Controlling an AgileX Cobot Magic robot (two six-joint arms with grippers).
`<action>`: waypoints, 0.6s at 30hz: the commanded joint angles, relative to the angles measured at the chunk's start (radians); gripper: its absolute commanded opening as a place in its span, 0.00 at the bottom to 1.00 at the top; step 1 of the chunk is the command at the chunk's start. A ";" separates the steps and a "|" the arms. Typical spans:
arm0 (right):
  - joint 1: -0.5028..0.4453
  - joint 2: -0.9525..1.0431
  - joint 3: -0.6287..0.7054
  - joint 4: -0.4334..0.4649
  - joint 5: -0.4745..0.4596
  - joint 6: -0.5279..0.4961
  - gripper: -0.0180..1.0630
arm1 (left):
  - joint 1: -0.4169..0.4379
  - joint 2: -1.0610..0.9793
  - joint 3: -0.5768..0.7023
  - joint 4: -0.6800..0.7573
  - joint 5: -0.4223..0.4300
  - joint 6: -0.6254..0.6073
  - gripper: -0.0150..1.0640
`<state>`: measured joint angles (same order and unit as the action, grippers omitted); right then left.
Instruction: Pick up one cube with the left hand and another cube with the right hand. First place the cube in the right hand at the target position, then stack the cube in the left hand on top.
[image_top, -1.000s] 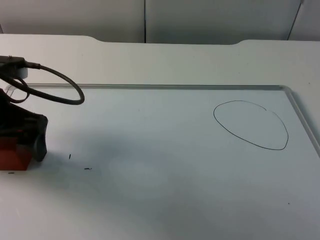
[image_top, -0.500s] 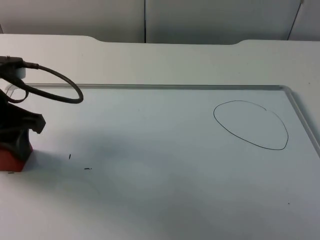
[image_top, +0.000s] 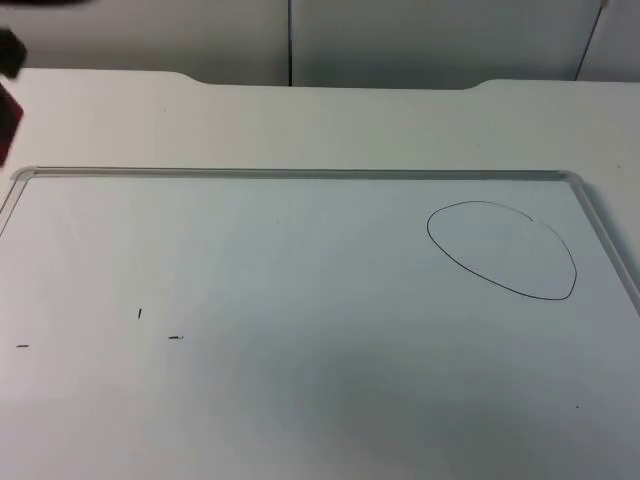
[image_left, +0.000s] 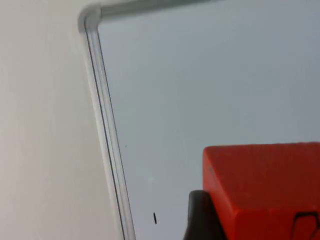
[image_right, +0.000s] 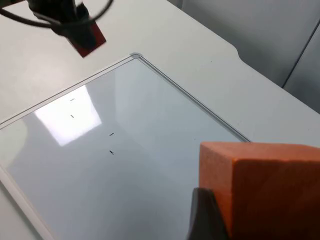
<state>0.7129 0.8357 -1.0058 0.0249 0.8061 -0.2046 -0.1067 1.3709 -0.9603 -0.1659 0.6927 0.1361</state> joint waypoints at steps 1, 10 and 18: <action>-0.003 -0.005 0.002 -0.003 -0.027 0.025 0.01 | -0.006 -0.194 -0.004 -0.040 0.086 0.023 0.02; -0.003 0.002 0.002 -0.109 -0.033 0.205 0.01 | -0.006 -0.589 -0.004 -0.031 0.309 0.041 0.02; -0.003 0.088 -0.001 -0.330 -0.024 0.449 0.01 | -0.006 -0.762 -0.004 -0.061 0.380 0.041 0.02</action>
<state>0.7129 0.9188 -1.0058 -0.2687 0.7956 0.2080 -0.1067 0.6223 -0.9638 -0.2149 1.0702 0.1761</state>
